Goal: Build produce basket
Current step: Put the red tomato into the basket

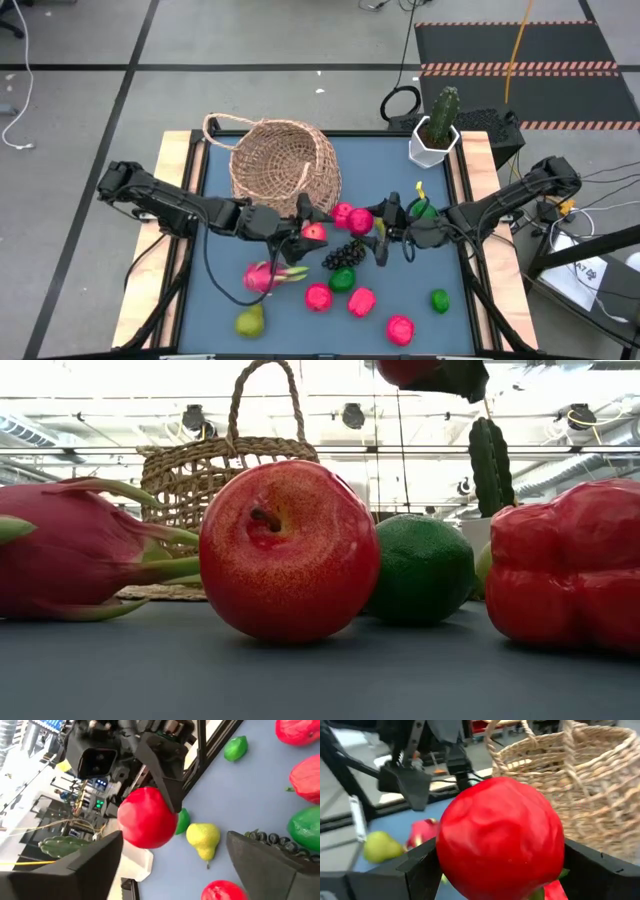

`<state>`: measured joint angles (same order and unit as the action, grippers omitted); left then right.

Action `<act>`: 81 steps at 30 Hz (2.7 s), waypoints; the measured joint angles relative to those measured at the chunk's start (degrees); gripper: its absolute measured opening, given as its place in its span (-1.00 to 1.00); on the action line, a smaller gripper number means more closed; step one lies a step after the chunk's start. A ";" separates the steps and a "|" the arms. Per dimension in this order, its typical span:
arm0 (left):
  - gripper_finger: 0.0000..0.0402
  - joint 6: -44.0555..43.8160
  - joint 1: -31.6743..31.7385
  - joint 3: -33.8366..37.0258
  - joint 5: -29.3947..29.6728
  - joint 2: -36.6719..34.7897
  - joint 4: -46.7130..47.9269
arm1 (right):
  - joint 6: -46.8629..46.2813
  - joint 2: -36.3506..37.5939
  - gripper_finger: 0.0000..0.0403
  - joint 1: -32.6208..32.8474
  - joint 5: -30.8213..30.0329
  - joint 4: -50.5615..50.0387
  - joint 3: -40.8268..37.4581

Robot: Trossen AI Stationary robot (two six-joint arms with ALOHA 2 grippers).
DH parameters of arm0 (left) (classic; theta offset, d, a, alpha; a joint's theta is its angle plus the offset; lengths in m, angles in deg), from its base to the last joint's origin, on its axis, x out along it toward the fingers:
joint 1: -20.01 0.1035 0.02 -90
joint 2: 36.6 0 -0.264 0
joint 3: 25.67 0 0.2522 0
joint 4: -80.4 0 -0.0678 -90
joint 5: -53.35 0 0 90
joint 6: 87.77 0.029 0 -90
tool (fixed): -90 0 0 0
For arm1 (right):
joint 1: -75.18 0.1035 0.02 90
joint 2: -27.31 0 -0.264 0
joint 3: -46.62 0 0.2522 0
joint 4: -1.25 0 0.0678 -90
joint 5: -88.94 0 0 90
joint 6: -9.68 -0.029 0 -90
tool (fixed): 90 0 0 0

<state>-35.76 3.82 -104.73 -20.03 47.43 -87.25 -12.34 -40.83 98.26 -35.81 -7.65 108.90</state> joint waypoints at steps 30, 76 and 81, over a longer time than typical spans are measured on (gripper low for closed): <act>0.98 11.43 1.79 -0.07 7.46 10.26 -16.44 | -7.45 -1.22 0.60 -10.15 20.07 37.36 -17.10; 0.60 15.80 3.98 -0.02 4.94 13.27 -21.20 | -8.92 -7.45 0.60 -11.47 25.95 47.11 -17.08; 0.47 16.36 3.49 -0.02 5.12 13.27 -21.18 | -8.47 -7.45 0.62 -11.46 25.99 47.09 -17.08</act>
<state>-19.39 7.32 -104.75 -14.91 60.70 -108.43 -20.81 -48.29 86.80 -9.82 39.44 91.82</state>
